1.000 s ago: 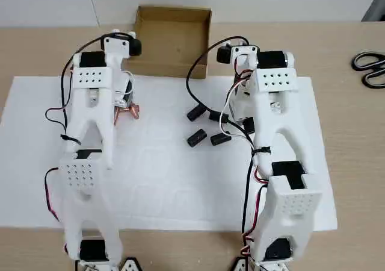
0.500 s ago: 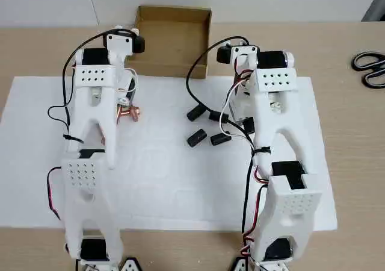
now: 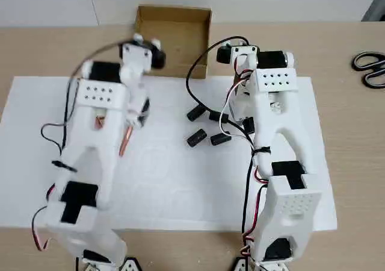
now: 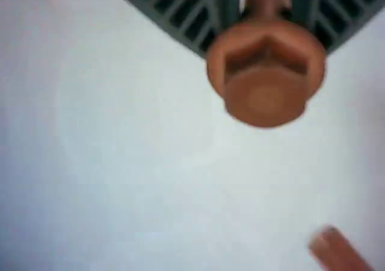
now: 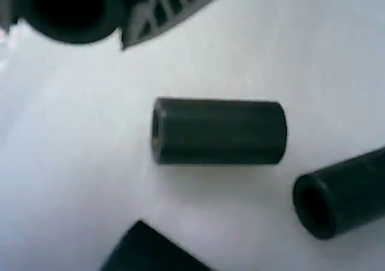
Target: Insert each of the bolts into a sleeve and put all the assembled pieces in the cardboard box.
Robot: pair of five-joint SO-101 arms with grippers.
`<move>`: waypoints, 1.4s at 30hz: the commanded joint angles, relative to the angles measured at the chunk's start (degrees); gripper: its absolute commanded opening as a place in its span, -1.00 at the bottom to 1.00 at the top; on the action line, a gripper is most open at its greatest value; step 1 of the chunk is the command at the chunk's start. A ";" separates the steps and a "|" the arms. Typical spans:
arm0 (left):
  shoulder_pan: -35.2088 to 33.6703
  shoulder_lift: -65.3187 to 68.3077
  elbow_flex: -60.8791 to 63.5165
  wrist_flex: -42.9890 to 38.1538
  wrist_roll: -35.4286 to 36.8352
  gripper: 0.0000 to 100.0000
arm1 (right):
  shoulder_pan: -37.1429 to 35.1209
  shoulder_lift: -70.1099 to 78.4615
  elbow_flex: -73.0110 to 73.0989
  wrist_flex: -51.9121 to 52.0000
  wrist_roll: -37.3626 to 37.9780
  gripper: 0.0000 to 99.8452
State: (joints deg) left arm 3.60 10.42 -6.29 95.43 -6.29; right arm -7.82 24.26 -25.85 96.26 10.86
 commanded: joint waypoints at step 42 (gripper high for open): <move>0.26 -20.22 1.89 2.02 0.00 -0.99 | -0.13 -14.81 -0.53 2.59 0.53 -0.99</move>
State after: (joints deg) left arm 3.87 -0.40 -0.31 92.79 -6.29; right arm -7.82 19.52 -25.76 97.58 10.86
